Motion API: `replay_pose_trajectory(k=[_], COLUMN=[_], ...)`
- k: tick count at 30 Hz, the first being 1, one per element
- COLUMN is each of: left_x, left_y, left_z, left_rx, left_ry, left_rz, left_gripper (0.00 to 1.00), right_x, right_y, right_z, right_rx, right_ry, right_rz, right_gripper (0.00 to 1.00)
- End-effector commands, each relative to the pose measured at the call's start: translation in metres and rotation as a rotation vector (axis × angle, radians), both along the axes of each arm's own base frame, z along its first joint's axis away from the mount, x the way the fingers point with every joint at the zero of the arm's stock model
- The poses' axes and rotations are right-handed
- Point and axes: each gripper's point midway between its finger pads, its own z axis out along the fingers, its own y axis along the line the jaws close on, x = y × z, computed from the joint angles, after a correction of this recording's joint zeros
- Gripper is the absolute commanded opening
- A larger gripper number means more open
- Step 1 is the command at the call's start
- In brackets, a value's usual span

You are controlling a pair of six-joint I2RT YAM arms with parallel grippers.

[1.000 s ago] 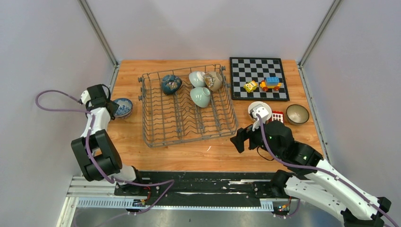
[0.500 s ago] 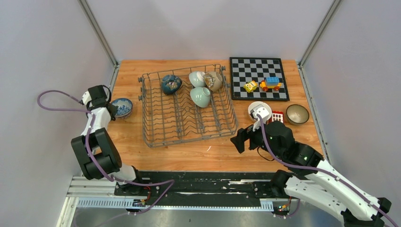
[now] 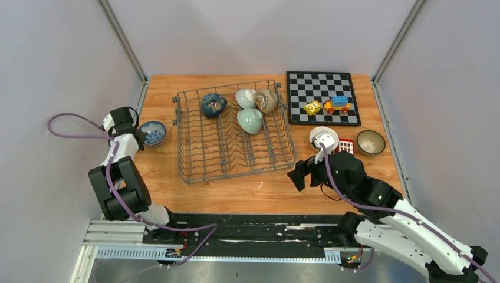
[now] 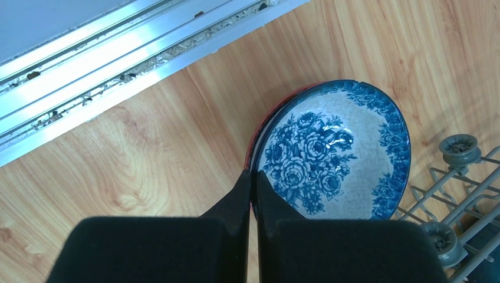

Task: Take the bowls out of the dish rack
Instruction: Place the bowl with the bowl, then move the dish rack to the center of the board.

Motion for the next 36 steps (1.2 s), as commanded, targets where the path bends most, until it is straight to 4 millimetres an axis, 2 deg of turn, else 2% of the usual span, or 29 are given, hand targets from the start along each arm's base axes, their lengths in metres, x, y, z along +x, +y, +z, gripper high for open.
replay_pose_trajectory(k=[1, 3, 6, 9, 11, 15, 19, 21, 23, 27, 31, 36], left_x=[-0.005, -0.003, 0.005, 0.010, 0.013, 0.019, 0.013, 0.004, -0.008, -0.038, -0.065, -0.086], left_y=[-0.006, -0.006, -0.009, -0.016, -0.028, -0.074, -0.131, -0.159, -0.176, -0.202, -0.208, -0.192], left_z=[-0.012, -0.001, 0.025, 0.059, 0.083, 0.128, 0.156, 0.158, 0.152, 0.119, 0.099, 0.078], left_rx=[-0.032, -0.031, -0.031, -0.008, 0.021, 0.086, 0.182, 0.220, 0.241, 0.220, 0.210, 0.260], left_ry=[0.029, 0.004, -0.058, -0.120, -0.168, -0.268, -0.289, -0.271, -0.247, -0.204, -0.187, -0.107], left_rz=[-0.011, -0.013, -0.030, -0.055, -0.092, -0.232, -0.423, -0.515, -0.580, -0.679, -0.720, -0.708], left_gripper=[0.05, 0.18, 0.44, 0.60, 0.68, 0.81, 0.89, 0.94, 0.99, 1.00, 1.00, 1.00], right_x=[0.001, 0.001, 0.002, 0.003, 0.005, 0.024, 0.048, 0.059, 0.073, 0.100, 0.121, 0.135], right_y=[0.000, 0.000, 0.001, 0.002, 0.003, -0.005, -0.009, -0.008, -0.008, -0.008, -0.006, -0.002], right_z=[-0.002, -0.002, -0.001, 0.000, 0.002, 0.003, -0.005, -0.014, -0.029, -0.059, -0.085, -0.110], right_rx=[-0.012, -0.013, -0.013, -0.015, -0.018, -0.067, -0.134, -0.148, -0.170, -0.208, -0.227, -0.290], right_ry=[-0.012, -0.013, -0.012, -0.008, -0.006, 0.007, 0.064, 0.112, 0.167, 0.237, 0.286, 0.333], right_rz=[0.000, 0.001, 0.004, 0.003, -0.008, -0.129, -0.253, -0.295, -0.336, -0.408, -0.452, -0.466], right_gripper=[0.94, 0.95, 0.95, 0.95, 0.95, 0.94, 0.94, 0.95, 0.95, 0.92, 0.86, 0.78])
